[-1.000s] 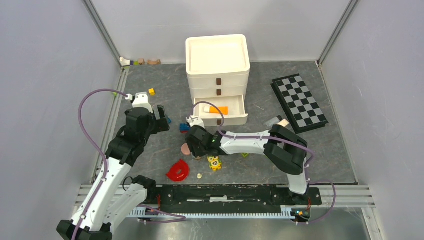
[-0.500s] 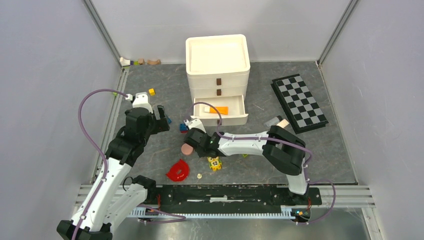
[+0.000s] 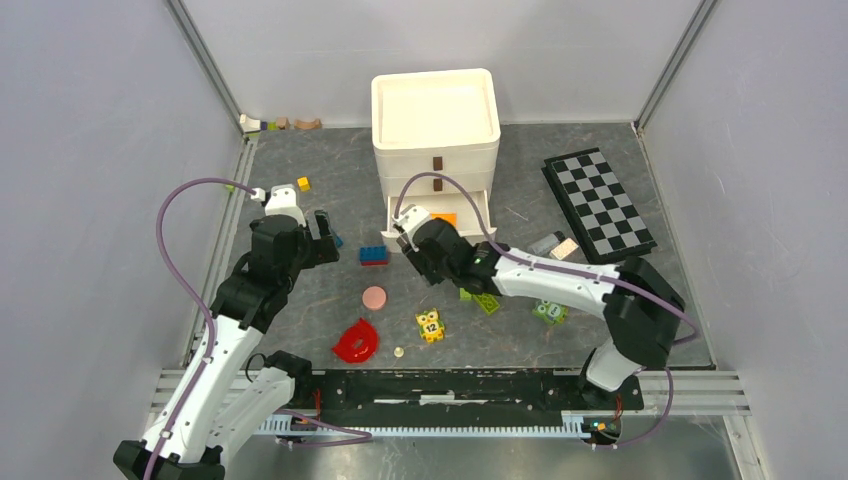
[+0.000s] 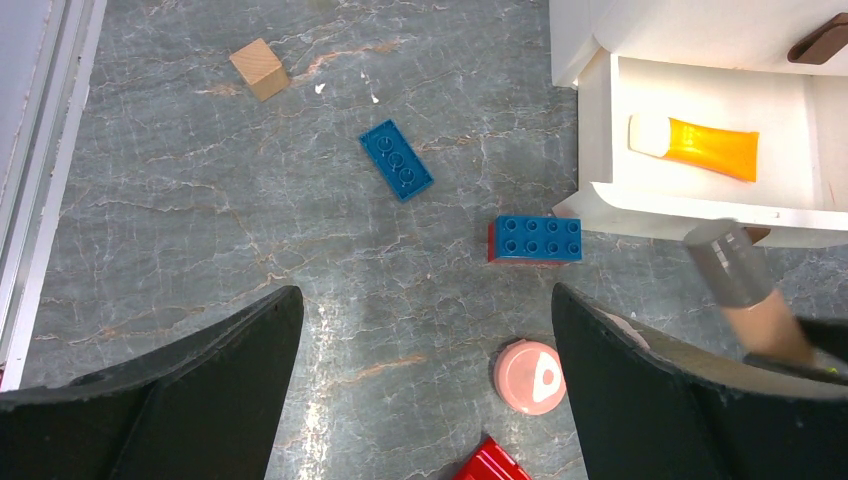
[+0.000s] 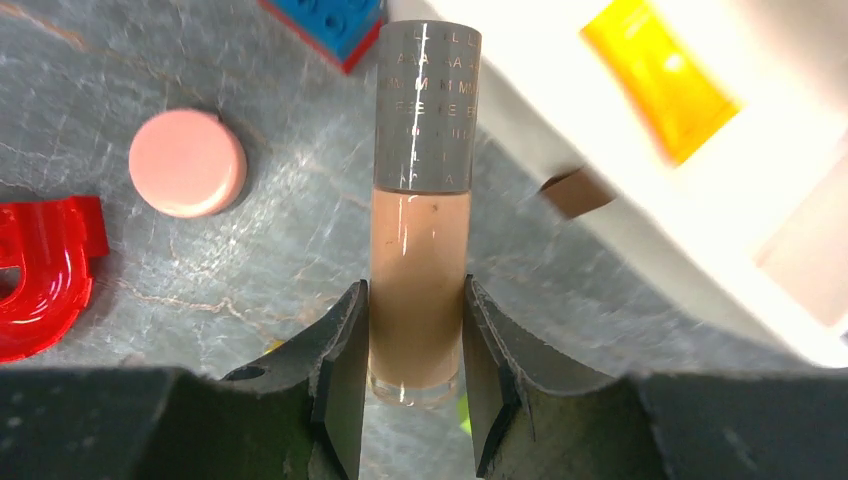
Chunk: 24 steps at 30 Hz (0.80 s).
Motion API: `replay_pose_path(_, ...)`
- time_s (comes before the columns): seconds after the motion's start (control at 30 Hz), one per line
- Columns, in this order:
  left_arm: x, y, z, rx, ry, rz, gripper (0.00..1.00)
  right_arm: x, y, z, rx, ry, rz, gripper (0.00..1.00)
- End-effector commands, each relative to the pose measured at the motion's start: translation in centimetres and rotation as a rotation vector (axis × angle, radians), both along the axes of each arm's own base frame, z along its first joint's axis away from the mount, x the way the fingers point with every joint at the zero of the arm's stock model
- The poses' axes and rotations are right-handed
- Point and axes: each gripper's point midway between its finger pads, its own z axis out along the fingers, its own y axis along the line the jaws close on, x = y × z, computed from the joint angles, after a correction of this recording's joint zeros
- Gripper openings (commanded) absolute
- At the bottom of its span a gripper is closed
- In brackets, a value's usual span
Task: Organize the makeup
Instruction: Pick up the makeup from the center of the board.
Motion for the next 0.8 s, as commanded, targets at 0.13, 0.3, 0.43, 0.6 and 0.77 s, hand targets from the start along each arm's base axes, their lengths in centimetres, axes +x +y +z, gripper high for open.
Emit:
replay_pose_path(0.13, 0.3, 0.1, 0.6, 0.012, -0.028, -0.005, 1.0, 3.5, 1.0, 7.8, -0.05, -0.312, 0.474, 0.23)
replay_pose_path(0.3, 0.3, 0.2, 0.6, 0.012, -0.031, -0.002, 1.0, 5.9, 0.6, 9.5, -0.169, -0.43, 0.625, 0.21)
replay_pose_path(0.43, 0.3, 0.1, 0.6, 0.011, -0.03, -0.006, 1.0, 8.8, 0.3, 9.4, -0.265, -0.424, 0.714, 0.21)
replay_pose_path(0.6, 0.3, 0.1, 0.7, 0.01, -0.031, -0.008, 1.0, 11.1, -0.3, 7.3, -0.393, -0.374, 0.826, 0.2)
replay_pose_path(0.77, 0.2, 0.2, 0.7, 0.01, -0.035, -0.006, 1.0, 13.7, -1.1, 5.7, -0.449, -0.351, 0.828, 0.2)
